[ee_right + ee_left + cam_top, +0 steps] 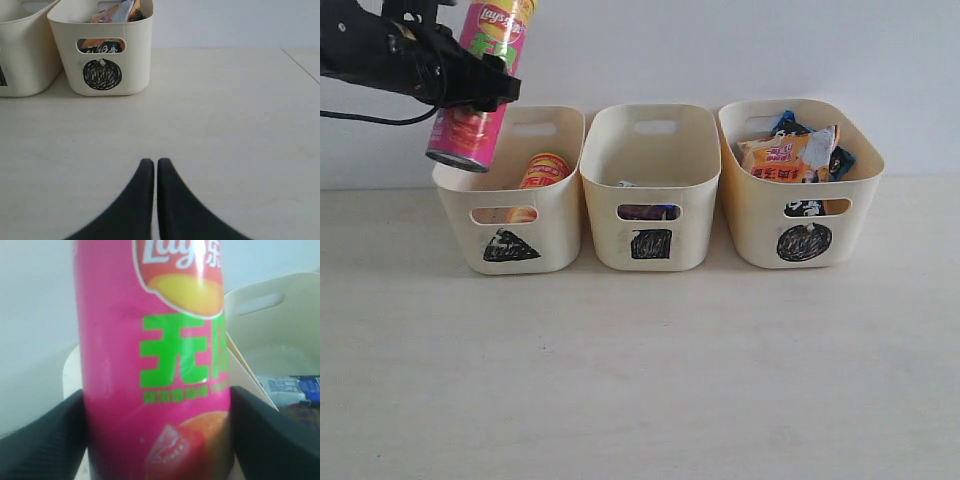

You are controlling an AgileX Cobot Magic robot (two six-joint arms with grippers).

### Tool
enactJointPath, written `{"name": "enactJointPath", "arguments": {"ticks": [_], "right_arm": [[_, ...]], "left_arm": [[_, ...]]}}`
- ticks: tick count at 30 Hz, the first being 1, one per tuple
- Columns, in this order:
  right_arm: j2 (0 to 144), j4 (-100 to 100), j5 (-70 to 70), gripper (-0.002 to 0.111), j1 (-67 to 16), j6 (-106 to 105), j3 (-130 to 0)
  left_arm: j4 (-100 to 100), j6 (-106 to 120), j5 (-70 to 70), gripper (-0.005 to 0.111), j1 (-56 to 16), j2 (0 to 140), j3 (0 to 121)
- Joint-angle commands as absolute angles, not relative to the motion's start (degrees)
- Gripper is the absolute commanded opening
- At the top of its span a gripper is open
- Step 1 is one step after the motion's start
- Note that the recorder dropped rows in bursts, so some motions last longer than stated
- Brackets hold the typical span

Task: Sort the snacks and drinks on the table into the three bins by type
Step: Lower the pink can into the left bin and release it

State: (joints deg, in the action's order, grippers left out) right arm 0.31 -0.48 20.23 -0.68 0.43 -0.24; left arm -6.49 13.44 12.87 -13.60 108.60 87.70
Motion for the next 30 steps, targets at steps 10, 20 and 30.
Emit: {"name": "enactJointPath", "arguments": {"ticks": [10, 20, 30], "right_arm": [[0.0, -0.5, 19.6, 0.0, -0.6, 0.3, 0.0], [0.0, -0.5, 19.6, 0.0, -0.6, 0.3, 0.0], [0.0, -0.5, 19.6, 0.0, -0.6, 0.3, 0.0]], "left_arm": [[-6.6, 9.7, 17.6, 0.004, -13.2, 120.8, 101.7], [-5.8, 9.0, 19.1, 0.005, -13.1, 123.4, 102.7], [-4.9, 8.6, 20.0, 0.073, -13.1, 123.4, 102.7]]}}
